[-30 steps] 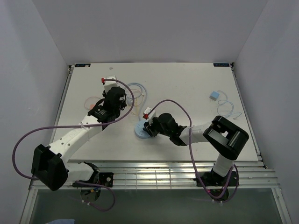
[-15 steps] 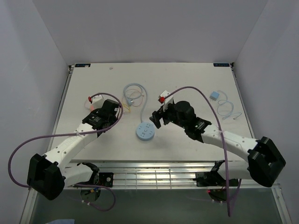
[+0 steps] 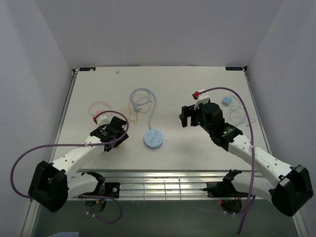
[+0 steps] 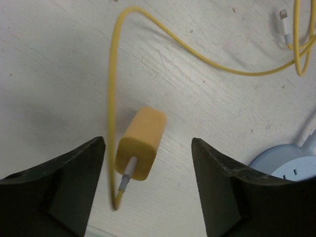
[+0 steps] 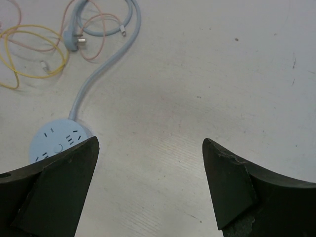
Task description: Pull the plug off the socket
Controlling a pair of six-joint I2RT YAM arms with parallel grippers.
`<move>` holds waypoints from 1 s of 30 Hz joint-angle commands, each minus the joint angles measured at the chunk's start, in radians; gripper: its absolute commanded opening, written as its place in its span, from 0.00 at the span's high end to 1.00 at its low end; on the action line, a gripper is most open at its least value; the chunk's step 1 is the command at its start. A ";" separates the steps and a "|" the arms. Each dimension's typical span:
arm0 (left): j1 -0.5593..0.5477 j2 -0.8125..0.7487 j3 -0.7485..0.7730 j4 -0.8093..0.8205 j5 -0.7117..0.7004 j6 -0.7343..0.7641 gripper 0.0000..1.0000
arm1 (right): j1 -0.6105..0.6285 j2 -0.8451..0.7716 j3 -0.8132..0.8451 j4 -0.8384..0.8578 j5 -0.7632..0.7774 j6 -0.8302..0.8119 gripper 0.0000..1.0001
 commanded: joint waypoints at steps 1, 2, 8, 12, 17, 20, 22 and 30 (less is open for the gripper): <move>0.003 -0.048 0.018 -0.029 0.009 -0.051 0.14 | -0.016 -0.020 -0.002 -0.082 0.036 0.046 0.10; 0.003 -0.062 0.030 -0.046 0.003 -0.051 0.10 | -0.018 -0.023 0.000 -0.091 0.045 0.050 0.10; 0.003 -0.123 0.230 -0.194 -0.029 0.006 0.02 | -0.036 -0.073 0.014 -0.169 0.136 0.075 0.10; 0.003 -0.137 0.423 -0.342 -0.090 0.029 0.02 | -0.097 -0.083 0.072 -0.327 0.234 0.139 0.10; 0.003 -0.145 0.621 -0.399 -0.169 0.074 0.02 | -0.263 -0.119 0.080 -0.390 0.188 0.170 0.10; 0.003 -0.128 0.670 -0.403 -0.195 0.094 0.02 | -0.274 -0.147 0.092 -0.393 0.225 0.159 0.10; 0.003 -0.115 0.682 -0.405 -0.203 0.100 0.02 | -0.276 -0.161 0.107 -0.398 0.239 0.152 0.10; 0.003 -0.083 0.692 -0.383 -0.203 0.115 0.02 | -0.276 -0.227 0.092 -0.386 0.263 0.109 0.10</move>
